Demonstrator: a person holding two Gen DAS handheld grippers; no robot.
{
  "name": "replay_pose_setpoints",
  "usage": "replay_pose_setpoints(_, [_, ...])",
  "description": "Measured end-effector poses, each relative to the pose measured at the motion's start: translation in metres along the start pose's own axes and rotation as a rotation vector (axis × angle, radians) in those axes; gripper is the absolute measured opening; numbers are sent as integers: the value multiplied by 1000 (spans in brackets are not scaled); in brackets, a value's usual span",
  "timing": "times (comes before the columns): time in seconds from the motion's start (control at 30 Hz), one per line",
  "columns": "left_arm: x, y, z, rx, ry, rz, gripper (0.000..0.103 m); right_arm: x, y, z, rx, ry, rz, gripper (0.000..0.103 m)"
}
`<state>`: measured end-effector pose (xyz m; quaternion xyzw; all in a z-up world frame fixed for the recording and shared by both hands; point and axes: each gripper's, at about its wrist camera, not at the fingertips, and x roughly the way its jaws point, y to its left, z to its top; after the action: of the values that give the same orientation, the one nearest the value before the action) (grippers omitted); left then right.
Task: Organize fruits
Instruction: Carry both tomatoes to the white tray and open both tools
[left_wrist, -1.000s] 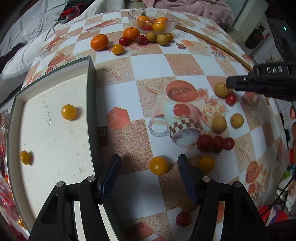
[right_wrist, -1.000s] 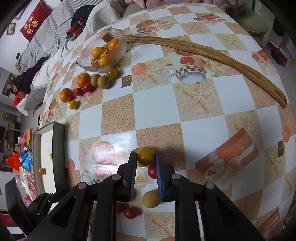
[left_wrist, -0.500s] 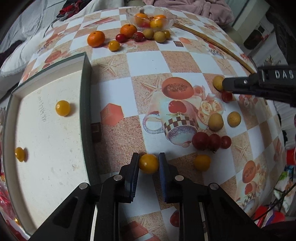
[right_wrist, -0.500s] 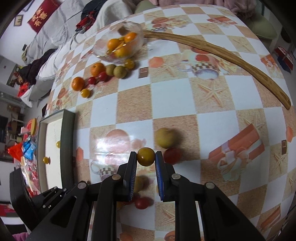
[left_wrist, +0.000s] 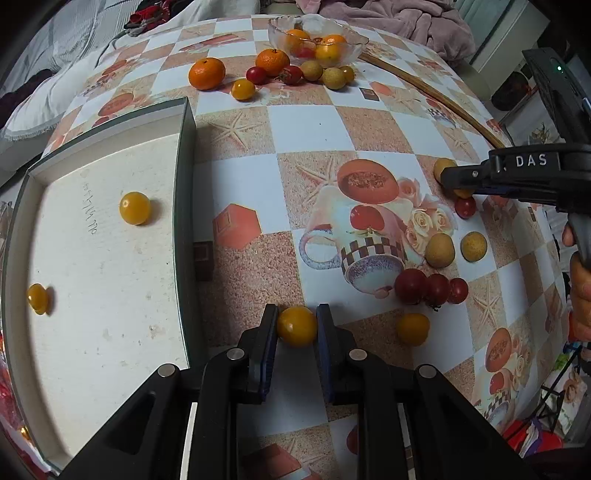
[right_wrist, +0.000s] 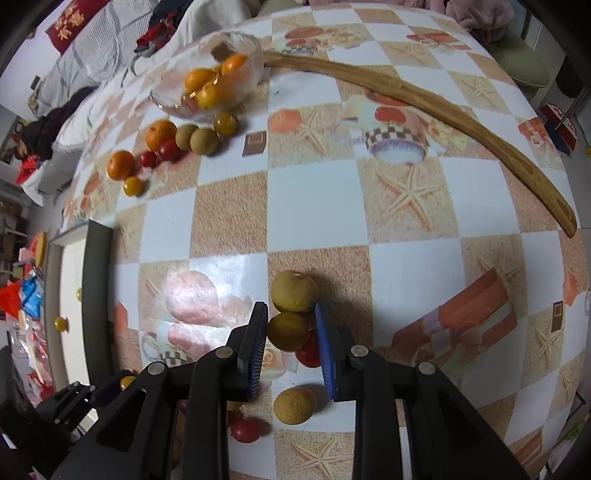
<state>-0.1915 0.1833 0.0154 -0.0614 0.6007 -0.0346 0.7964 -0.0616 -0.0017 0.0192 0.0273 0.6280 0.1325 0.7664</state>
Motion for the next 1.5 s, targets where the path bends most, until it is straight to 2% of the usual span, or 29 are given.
replay_pose_setpoints(0.1, [-1, 2, -1, -10, 0, -11, 22, -2, 5, -2, -19, 0, 1, 23])
replay_pose_setpoints(0.33, [-15, 9, 2, -52, -25, -44, 22, -17, 19, -8, -40, -10, 54, 23])
replay_pose_setpoints(0.6, [-43, 26, 6, -107, -79, -38, 22, -24, 67, -10, -120, -3, 129, 23])
replay_pose_setpoints(0.8, [-64, 61, -2, -181, -120, 23, 22, -20, 118, -10, -215, 16, 191, 23])
replay_pose_setpoints(1.1, [-73, 136, -36, -343, -116, 160, 22, 5, 205, -19, -367, 72, 270, 23])
replay_pose_setpoints(1.3, [-62, 173, -54, -427, -90, 218, 22, 28, 251, -27, -454, 108, 271, 23])
replay_pose_setpoints(1.5, [-47, 182, -57, -452, -56, 225, 22, 52, 272, -36, -507, 152, 230, 24])
